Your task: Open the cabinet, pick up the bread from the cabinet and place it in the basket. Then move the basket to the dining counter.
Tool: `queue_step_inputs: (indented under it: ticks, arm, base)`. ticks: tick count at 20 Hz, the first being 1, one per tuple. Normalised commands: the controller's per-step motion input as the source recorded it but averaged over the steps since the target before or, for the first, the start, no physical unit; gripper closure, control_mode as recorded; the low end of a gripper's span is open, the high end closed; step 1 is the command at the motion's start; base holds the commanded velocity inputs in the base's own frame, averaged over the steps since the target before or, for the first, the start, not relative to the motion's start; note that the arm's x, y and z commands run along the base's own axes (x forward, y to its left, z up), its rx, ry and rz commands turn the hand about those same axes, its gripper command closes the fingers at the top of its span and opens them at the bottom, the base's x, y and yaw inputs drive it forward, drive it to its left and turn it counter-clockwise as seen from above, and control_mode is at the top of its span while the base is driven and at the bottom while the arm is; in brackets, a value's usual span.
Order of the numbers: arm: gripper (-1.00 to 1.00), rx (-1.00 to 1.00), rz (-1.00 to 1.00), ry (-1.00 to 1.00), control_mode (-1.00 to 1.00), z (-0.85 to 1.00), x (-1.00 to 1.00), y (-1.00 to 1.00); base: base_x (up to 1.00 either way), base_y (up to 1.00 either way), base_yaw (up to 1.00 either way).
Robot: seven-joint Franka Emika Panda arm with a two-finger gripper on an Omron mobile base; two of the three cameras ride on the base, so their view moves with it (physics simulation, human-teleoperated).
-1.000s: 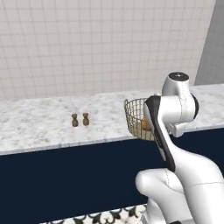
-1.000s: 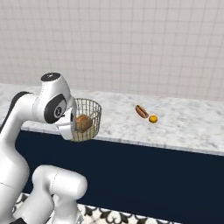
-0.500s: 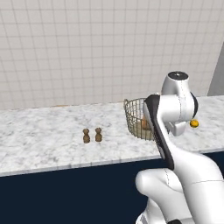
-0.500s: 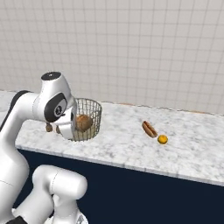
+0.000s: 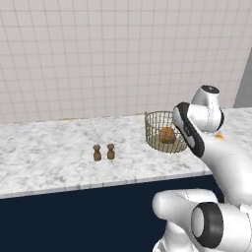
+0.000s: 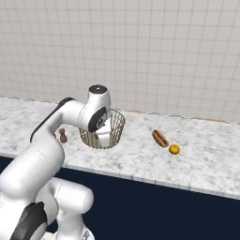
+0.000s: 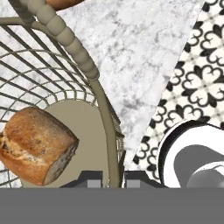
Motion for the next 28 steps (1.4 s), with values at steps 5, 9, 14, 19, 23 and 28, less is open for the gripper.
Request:
queue_step_inputs:
  ticks: [5, 9, 14, 19, 23, 28]
  arm:
    - [1.00, 0.00, 0.07, 0.11, -1.00, -0.62, 1.00, -0.02]
    - [1.00, 0.00, 0.03, 0.05, -1.00, -0.57, 0.96, 0.00]
    - [1.00, 0.00, 0.00, -0.01, -1.00, -0.42, 0.79, 0.00]
    - [1.00, -0.02, 0.00, -0.02, -1.00, -0.28, 0.70, 0.00]
    - [1.00, -0.02, 0.00, -0.01, -1.00, -0.13, 0.19, 0.00]
    - [-1.00, 0.00, 0.00, -0.01, -1.00, 0.02, 0.00, 0.00]
  base:
    - [0.00, 0.00, 0.00]
    - [0.00, 0.00, 0.00]
    - [0.00, 0.00, 0.00]
    - [0.00, 0.00, 0.00]
    - [0.00, 0.00, 0.00]
    - [0.00, 0.00, 0.00]
